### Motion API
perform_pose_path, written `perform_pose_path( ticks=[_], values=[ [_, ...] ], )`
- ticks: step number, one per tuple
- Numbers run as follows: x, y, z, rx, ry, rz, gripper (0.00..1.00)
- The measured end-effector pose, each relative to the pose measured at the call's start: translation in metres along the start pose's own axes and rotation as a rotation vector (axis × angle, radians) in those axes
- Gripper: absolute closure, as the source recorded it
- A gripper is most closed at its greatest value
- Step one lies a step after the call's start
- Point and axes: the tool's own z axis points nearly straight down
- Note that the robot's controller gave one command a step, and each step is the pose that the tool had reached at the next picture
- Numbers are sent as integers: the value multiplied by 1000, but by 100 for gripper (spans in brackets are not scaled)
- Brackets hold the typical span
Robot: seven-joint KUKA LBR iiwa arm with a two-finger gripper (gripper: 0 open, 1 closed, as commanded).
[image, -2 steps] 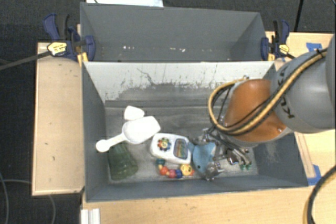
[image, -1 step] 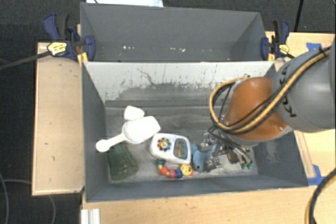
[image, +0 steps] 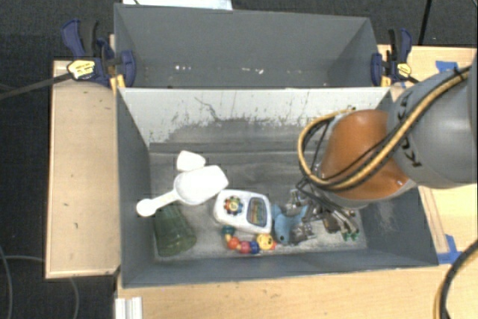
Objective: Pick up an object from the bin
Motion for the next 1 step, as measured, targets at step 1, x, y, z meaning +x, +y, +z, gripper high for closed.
perform_pose_path(
  ticks=[1],
  values=[
    [1,0,-3,0,4,0,100]
  ],
)
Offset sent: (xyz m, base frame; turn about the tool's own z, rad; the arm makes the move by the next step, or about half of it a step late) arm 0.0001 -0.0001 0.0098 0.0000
